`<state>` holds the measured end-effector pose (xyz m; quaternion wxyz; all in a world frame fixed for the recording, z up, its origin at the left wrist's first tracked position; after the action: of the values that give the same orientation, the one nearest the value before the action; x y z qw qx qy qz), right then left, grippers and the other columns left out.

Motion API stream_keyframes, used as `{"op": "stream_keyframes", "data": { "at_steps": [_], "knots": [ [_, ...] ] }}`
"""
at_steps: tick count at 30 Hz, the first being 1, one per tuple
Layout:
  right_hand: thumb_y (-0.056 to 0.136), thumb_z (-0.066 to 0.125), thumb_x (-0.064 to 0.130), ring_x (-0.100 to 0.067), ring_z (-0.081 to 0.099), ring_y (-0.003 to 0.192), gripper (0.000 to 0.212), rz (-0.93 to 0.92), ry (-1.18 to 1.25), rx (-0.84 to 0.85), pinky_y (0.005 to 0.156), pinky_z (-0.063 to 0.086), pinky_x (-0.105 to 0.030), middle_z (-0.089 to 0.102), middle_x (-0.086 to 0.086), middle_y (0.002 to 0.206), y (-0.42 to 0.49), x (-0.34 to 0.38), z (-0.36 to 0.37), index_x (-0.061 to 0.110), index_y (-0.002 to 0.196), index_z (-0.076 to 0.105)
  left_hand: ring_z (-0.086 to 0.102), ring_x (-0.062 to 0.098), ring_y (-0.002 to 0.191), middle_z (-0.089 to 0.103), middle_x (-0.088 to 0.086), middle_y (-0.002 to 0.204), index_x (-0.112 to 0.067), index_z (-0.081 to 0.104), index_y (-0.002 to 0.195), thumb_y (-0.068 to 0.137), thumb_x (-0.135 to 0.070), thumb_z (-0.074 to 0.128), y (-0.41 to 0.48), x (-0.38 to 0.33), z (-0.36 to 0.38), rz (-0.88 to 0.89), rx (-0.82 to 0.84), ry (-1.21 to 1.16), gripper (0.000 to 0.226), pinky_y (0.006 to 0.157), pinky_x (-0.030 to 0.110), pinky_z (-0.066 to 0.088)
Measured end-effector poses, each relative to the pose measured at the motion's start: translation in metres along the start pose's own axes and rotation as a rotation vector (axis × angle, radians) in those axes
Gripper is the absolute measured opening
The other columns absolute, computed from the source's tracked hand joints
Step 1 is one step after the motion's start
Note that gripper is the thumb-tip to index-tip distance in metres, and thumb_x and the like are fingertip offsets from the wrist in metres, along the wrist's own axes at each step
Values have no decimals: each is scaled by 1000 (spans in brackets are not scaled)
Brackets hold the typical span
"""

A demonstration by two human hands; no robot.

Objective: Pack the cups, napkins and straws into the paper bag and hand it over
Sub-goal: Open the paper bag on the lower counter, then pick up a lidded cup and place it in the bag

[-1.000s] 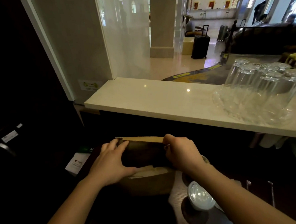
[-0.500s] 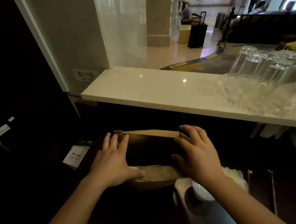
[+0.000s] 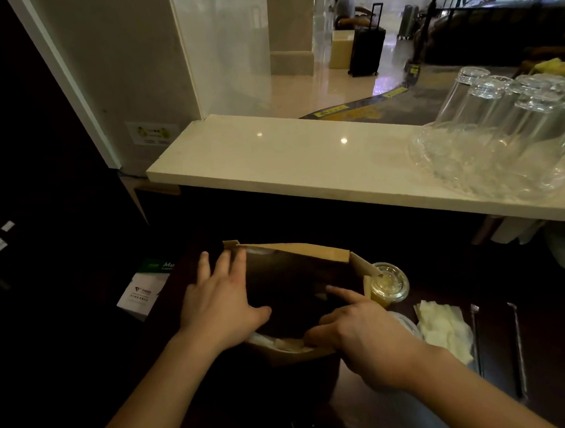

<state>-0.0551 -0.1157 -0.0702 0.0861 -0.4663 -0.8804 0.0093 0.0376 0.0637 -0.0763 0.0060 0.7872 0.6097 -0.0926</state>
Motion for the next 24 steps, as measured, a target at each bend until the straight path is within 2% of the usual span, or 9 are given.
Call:
{"op": "stream_keyframes", "data": {
  "at_steps": [2, 4, 7, 10, 14, 17, 19, 21, 24],
  "knots": [
    [89, 51, 15, -10, 60, 110, 38, -3, 30, 12, 111, 33, -39, 67, 10, 108, -2, 1, 0, 36, 119, 56, -7, 29, 149, 1, -4, 163, -30, -8, 152, 69, -72, 62, -2, 1, 0, -1, 14, 11, 116, 107, 50, 33],
    [88, 50, 16, -13, 61, 99, 35, 23, 44, 10, 97, 44, -35, 67, 8, 100, -4, -1, 0, 35, 117, 55, -8, 29, 148, -1, -4, 163, -30, -8, 152, 66, -75, 63, -4, 3, 0, 10, 36, 16, 120, 107, 50, 32],
    [90, 48, 38, -11, 64, 91, 26, 33, 9, -111, 105, 41, -35, 68, 10, 91, -9, -6, -4, 35, 115, 58, -10, 28, 148, -4, -4, 163, -31, -9, 151, 60, -81, 62, -7, 8, 2, 24, 71, 14, 126, 109, 51, 30],
    [91, 51, 58, -9, 66, 94, 41, 25, 29, -295, 115, 32, -38, 70, 10, 91, -19, -7, -9, 28, 116, 65, -12, 26, 148, -7, -7, 163, -33, -10, 151, 54, -85, 61, -8, 13, 2, 29, 92, -18, 130, 111, 52, 28],
    [89, 69, 32, -14, 66, 99, 25, 46, 210, -778, 105, 43, -39, 72, 0, 99, -47, -14, -34, 11, 101, 74, -17, 23, 147, -14, -9, 162, -34, -11, 151, 51, -89, 60, -9, 15, 3, 58, 152, -90, 134, 113, 55, 23],
    [89, 65, 25, -13, 65, 92, 17, 371, 329, -973, 81, 53, -35, 69, 4, 95, -75, -39, -34, 13, 99, 72, -20, 21, 147, -17, -9, 162, -34, -12, 151, 51, -88, 61, -11, 15, 3, 67, 177, -123, 135, 114, 54, 21],
    [87, 68, 23, -16, 64, 93, 21, 643, 382, -911, 76, 53, -35, 68, 5, 98, -90, -62, -11, 17, 107, 69, -19, 21, 147, -17, -9, 162, -34, -13, 151, 52, -86, 62, -12, 14, 4, 71, 162, -131, 134, 114, 53, 22],
    [80, 74, 31, -22, 60, 105, 48, 838, 392, -662, 82, 49, -34, 64, -1, 114, -95, -83, 24, 19, 124, 60, -19, 21, 147, -17, -9, 161, -35, -14, 150, 55, -84, 64, -13, 11, 4, 78, 140, -133, 133, 114, 53, 23],
    [67, 72, 61, -25, 42, 128, 96, 875, 356, -214, 100, 44, -37, 42, -4, 145, -90, -89, 69, 23, 147, 34, -19, 22, 147, -18, -7, 161, -34, -14, 150, 58, -81, 66, -16, 5, 4, 90, 130, -151, 131, 114, 54, 23]
  ]
}}
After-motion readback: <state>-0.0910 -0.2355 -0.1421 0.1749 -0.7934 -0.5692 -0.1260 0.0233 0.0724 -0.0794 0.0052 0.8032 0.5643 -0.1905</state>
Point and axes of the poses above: each hand's wrist, its own y-axis towards the middle knuckle, its own z-axis out of the palm, x = y × z, the point moved 5 cm from there along y, towards the middle knuckle
